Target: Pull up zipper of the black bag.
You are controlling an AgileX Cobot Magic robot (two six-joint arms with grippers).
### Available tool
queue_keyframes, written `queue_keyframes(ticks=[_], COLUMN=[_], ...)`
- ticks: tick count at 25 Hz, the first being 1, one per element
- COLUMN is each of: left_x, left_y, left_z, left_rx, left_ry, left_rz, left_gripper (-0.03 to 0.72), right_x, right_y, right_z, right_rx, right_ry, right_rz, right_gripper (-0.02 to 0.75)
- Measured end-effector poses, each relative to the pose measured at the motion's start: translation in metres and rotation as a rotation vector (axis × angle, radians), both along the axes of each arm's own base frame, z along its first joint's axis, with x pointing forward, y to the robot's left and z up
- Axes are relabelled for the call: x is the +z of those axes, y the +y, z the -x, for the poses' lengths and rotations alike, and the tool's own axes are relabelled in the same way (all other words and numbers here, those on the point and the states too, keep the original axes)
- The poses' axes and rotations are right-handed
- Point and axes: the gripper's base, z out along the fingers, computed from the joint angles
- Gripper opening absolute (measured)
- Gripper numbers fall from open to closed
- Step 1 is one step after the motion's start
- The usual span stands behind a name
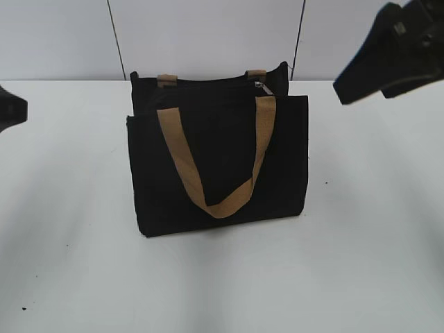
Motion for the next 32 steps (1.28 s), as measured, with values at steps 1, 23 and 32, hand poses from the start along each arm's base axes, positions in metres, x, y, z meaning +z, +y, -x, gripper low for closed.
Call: queue_keyframes(ticks=[1,23,32], left_x=[0.000,0.028,0.010], left_y=[0.002,0.088,0.101], left_z=[0.005,0.170,0.203], left_rx=[0.001,-0.214,-0.317], left_ry=[0.019,0.113,-0.015], left_rz=[-0.023,-0.061,-0.008], left_gripper=[0.503,0.440,0.438], right_x=[0.000,-0.052,-0.073], right_y=[-0.002,-0.055,-0.078], right_z=[0.006,0.215,0.256], right_rx=[0.005,-0.080,-0.212], right_ry=[0.006,-0.160,-0.318], right_rz=[0.013,0.058,0.128], right_gripper=[0.622,0.604,0.596])
